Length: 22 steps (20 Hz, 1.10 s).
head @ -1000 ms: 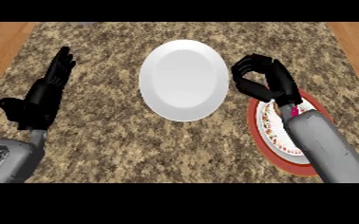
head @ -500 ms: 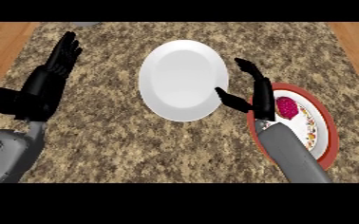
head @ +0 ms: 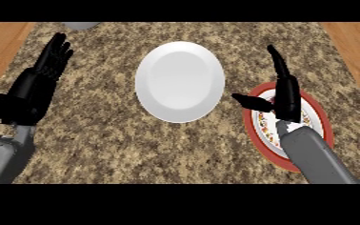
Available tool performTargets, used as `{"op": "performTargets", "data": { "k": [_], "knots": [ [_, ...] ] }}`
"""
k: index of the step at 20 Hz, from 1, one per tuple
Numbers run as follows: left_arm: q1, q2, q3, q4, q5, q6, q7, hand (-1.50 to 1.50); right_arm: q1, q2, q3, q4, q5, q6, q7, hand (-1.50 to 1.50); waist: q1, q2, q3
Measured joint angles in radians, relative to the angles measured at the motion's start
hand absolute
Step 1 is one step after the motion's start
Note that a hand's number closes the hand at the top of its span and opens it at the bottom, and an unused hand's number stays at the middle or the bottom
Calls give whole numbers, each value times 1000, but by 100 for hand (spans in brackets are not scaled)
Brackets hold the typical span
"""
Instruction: Pick the cupcake from the plate and place it in the plate
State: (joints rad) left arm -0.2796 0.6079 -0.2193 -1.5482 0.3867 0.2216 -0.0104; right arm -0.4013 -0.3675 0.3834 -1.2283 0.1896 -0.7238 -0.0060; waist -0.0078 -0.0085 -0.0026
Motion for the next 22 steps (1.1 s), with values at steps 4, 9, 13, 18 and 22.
{"op": "performTargets", "data": {
  "k": [4, 9, 13, 18, 22],
  "knots": [
    [2, 4, 10, 4, 1, -5, 5, 0, -48, -103, 51, 8, 85, 111, 259, -150, -5, -3, -4],
    [3, -7, 7, 8, -6, -3, 8, 0, -114, -205, 121, -20, 117, 356, 563, -150, -10, -6, -5],
    [-2, -15, 7, 4, -15, 0, 12, 0, -154, -238, 161, -74, 82, 564, 775, -150, -7, -3, -3],
    [-4, -21, 25, -9, -23, -14, 25, 0, -198, -246, 152, -156, 39, 737, 976, -150, 1, 2, 0],
    [23, -40, 35, -34, -53, -23, 24, 0, -175, -237, 131, -170, 72, 776, 1018, -150, 6, 5, 1]
  ]
}}
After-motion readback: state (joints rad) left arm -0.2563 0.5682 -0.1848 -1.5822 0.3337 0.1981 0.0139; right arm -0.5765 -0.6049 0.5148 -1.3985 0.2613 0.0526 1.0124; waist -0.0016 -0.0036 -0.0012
